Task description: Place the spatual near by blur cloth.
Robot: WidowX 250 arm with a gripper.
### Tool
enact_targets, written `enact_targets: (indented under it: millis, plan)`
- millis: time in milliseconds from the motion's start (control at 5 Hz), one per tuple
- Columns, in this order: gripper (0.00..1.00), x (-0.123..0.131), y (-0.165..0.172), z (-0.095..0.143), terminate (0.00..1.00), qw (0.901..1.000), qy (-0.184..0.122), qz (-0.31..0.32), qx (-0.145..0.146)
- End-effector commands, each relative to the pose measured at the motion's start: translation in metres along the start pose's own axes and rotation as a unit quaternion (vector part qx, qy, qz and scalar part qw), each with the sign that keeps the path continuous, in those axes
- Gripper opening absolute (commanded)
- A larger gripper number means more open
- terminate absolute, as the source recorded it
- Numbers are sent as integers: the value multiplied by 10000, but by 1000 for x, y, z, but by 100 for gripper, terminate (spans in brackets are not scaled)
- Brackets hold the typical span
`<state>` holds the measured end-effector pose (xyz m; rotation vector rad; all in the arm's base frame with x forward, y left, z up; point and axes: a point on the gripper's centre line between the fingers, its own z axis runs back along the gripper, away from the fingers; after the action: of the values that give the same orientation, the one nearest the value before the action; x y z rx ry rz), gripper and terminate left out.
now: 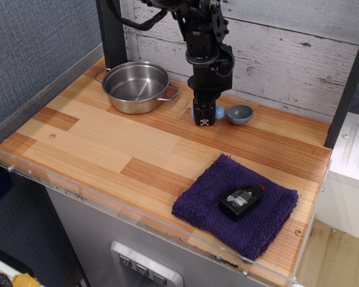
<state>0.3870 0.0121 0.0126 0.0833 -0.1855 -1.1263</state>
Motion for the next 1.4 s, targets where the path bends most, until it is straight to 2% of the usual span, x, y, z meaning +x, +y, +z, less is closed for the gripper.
enact_targets:
  millis: [0, 200, 600, 800, 1200]
  plan:
    - [0, 14, 8, 21, 0, 9991, -3, -415, -55]
    - [0, 18, 5, 38, 0, 9982, -71, -590, -40]
    - [0, 48, -27, 82, 0, 9929, -240, -1167, 8]
    - [0, 43, -34, 100, 0, 9876, -326, -1536, 28]
    - [0, -6, -45, 119, 0, 9827, -269, -1828, 72]
